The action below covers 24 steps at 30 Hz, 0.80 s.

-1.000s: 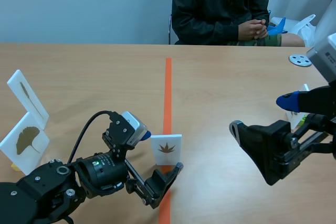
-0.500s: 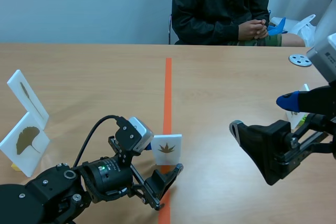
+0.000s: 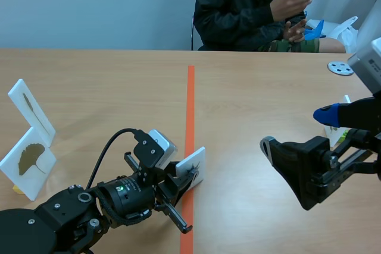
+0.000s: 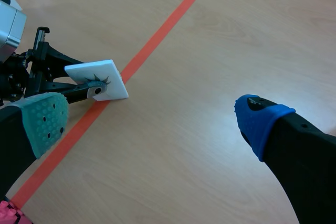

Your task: Sort the leaf by its shape. The table is split by an orange tape line. A compound leaf with several leaflets goes to the left side, a simple leaf with one blade goes to the right side. Return to the home posture when a red brick is placed on the table.

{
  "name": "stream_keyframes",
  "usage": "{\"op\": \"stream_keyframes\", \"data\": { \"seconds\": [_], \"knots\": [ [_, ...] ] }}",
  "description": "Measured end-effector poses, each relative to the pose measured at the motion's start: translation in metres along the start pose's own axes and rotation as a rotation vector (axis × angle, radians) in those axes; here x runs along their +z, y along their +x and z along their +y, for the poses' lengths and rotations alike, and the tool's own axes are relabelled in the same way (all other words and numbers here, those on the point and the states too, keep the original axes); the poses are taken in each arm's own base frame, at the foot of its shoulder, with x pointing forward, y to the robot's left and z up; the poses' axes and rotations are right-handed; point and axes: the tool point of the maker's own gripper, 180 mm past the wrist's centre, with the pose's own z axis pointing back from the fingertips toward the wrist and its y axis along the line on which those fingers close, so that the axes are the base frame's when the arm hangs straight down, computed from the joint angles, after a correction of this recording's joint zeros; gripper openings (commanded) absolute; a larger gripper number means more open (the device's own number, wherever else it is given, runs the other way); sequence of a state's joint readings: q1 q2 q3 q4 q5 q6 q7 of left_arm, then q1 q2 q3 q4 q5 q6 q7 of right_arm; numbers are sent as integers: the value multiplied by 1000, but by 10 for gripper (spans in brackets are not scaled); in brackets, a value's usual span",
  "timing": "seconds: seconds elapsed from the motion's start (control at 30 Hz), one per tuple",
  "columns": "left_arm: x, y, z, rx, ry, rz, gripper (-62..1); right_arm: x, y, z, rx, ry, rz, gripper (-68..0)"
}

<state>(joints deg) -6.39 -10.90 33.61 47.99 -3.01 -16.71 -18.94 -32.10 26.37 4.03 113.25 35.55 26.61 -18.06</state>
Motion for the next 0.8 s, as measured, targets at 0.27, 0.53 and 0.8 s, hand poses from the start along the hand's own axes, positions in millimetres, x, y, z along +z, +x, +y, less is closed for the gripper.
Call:
{"op": "stream_keyframes", "data": {
  "seconds": [0.27,0.53,0.8],
  "knots": [
    [-3,5,-3,-7,-14,21,-569,0,0,0,0,0,0,4],
    [-10,55,-20,-64,-51,-42,-569,0,0,0,0,0,0,4],
    [8,100,-37,-57,-33,-134,-569,0,0,0,0,0,0,4]
  ]
}}
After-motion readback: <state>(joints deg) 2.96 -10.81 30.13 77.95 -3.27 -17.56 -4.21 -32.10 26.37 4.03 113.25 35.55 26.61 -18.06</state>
